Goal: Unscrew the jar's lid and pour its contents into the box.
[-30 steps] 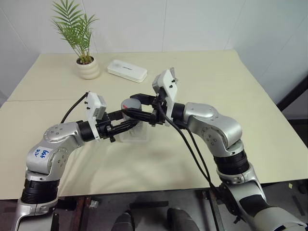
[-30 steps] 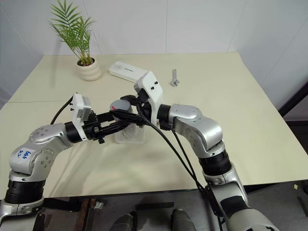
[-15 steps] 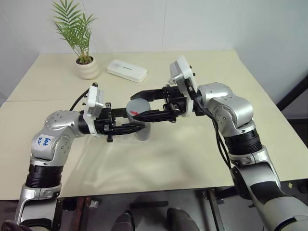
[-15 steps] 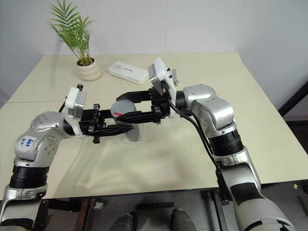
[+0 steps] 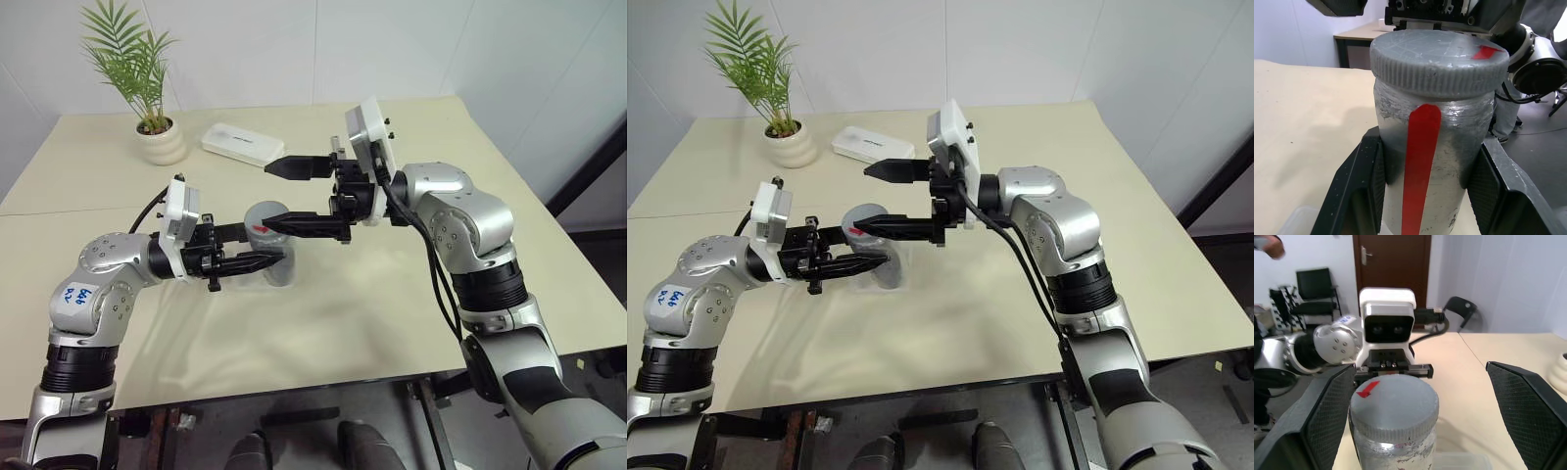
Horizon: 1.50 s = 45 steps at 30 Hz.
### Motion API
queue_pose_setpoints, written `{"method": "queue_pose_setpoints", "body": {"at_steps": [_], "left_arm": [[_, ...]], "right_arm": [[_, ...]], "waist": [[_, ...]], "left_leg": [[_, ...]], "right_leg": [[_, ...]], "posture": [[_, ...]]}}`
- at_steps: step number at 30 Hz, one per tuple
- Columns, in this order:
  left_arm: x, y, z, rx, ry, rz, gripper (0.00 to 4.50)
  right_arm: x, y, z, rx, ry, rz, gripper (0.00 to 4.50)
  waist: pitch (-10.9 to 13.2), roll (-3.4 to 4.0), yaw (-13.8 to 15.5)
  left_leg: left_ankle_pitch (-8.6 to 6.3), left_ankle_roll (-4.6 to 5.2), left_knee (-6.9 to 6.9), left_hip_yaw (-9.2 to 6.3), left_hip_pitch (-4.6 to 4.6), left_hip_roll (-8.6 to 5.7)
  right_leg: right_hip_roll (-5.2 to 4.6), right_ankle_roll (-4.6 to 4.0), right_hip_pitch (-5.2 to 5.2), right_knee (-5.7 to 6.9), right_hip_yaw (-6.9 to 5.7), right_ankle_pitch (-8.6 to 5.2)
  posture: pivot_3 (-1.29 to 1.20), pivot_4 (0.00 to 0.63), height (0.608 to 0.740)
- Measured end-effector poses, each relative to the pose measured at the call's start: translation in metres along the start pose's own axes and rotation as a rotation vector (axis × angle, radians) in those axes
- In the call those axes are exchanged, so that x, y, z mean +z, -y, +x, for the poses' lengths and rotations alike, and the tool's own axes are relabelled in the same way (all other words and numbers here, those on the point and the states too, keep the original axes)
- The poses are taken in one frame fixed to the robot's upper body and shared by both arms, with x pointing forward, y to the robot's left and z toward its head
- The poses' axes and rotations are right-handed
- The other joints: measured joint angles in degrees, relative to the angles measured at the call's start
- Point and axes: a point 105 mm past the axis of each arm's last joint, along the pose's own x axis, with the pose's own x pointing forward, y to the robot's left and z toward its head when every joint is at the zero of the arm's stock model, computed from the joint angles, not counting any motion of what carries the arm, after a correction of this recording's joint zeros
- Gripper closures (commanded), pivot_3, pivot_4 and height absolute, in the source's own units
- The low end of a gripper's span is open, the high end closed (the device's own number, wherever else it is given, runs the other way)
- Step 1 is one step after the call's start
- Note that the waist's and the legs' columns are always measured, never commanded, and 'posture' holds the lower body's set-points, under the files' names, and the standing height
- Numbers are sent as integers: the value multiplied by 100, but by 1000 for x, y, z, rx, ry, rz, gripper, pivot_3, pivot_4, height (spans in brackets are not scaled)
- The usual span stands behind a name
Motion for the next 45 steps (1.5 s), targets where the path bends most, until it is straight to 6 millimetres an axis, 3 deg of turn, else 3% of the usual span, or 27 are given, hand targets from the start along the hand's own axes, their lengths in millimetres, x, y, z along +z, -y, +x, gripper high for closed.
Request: {"method": "queue_pose_setpoints", "body": {"at_steps": [8,17,32,38,45], "left_arm": [[-2,-1,1,16,4,-10,2624],[-3,-1,1,17,0,-17,2624],[-11,0,-4,65,-27,-48,2624],[-6,1,-8,68,-27,-28,2624],[-5,3,-7,60,-27,-22,2624]], "right_arm": [[-20,-4,28,-33,-35,28,15],[-21,0,27,-65,-45,23,15],[-24,2,-11,-44,-48,0,15],[-24,15,-35,-119,-39,5,15],[-16,8,-36,-57,16,47,15]], "waist": [[0,0,10],[0,0,6],[0,0,-2],[0,0,12],[0,0,-1]], "left_leg": [[0,-1,2,2,-2,2],[0,0,1,2,-2,3],[0,0,1,2,-2,4],[0,-1,2,3,-2,4],[0,-1,1,4,-1,8]], "right_leg": [[6,-1,-5,7,6,0],[8,-1,-7,7,6,0],[9,-1,-7,6,8,0],[9,-1,-6,4,9,0],[15,-1,-7,6,11,0]], "posture": [[0,150,740],[0,150,740],[0,150,740],[0,150,740],[0,150,740]]}}
